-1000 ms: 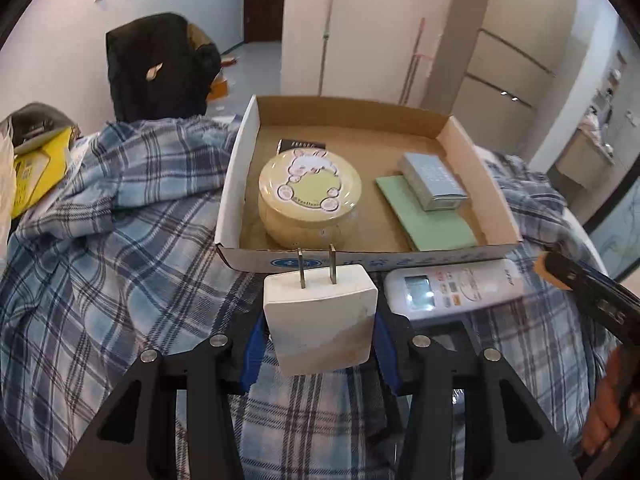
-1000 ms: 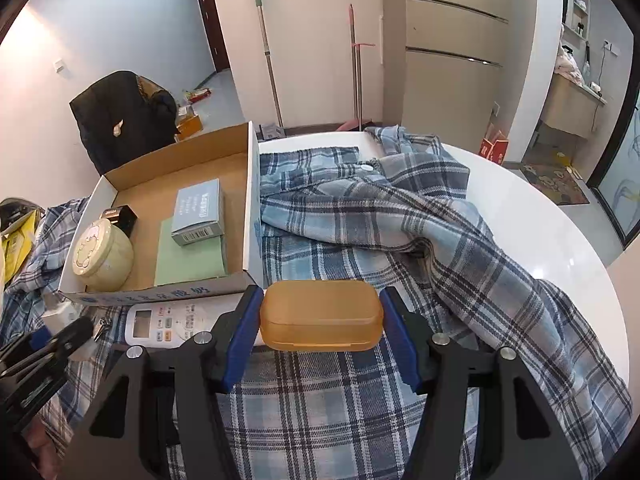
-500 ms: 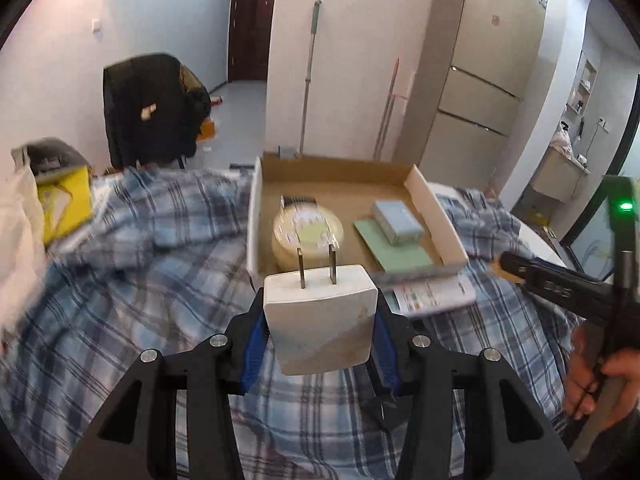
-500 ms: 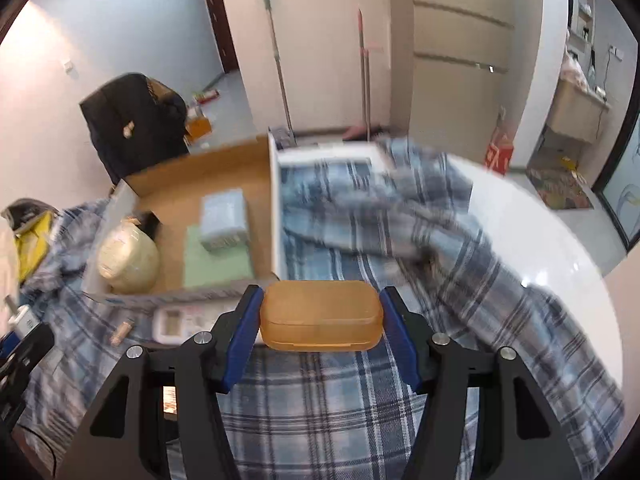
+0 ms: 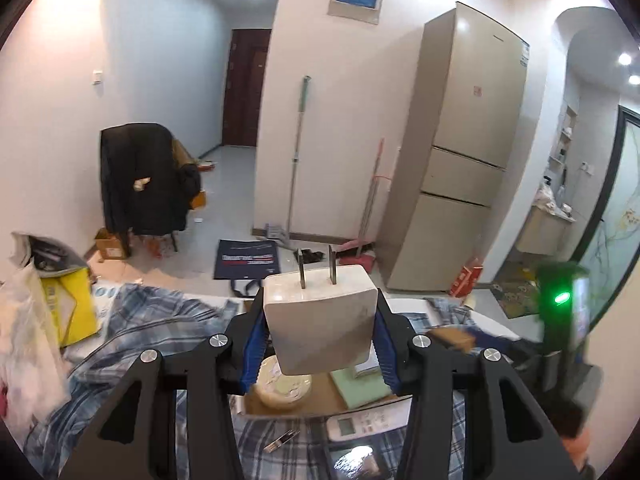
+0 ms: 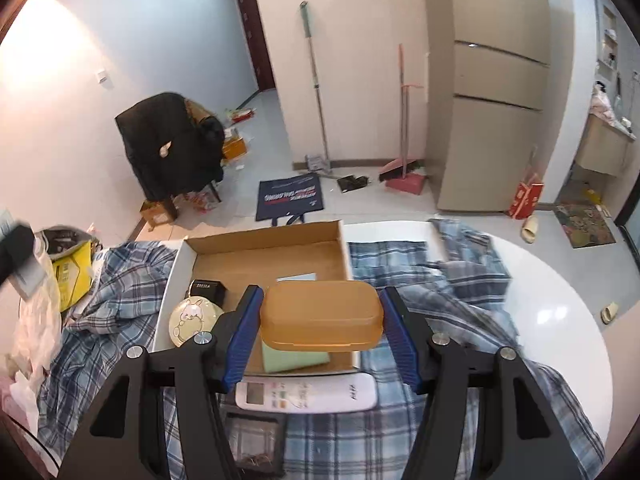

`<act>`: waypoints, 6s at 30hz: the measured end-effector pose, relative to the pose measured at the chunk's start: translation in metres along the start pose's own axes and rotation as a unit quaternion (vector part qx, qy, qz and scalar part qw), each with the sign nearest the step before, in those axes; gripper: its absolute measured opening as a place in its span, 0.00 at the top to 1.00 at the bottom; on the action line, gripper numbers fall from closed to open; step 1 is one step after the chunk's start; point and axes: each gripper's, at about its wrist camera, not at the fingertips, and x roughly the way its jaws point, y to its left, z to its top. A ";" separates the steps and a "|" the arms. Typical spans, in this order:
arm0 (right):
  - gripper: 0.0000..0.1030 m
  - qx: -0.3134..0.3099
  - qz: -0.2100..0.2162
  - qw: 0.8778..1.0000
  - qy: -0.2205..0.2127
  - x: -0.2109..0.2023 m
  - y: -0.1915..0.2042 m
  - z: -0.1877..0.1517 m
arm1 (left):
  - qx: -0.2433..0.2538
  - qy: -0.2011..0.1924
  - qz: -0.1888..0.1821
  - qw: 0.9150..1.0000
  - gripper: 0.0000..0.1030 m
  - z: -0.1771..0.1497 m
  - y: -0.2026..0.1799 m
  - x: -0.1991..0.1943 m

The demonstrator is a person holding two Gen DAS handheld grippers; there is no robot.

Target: Organize rigid objects

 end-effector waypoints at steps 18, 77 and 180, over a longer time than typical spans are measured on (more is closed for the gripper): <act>0.43 -0.032 0.014 0.989 0.142 0.106 0.003 -0.046 | -0.007 0.070 -0.020 0.997 0.52 -0.047 0.014 0.081; 0.36 0.007 -0.005 0.998 0.067 0.063 -0.029 -0.031 | -0.011 0.105 -0.011 0.994 0.28 -0.103 0.029 0.142; 0.13 -0.065 -0.022 0.990 0.121 0.062 0.077 -0.139 | 0.042 0.030 0.075 0.996 0.16 -0.171 0.099 0.011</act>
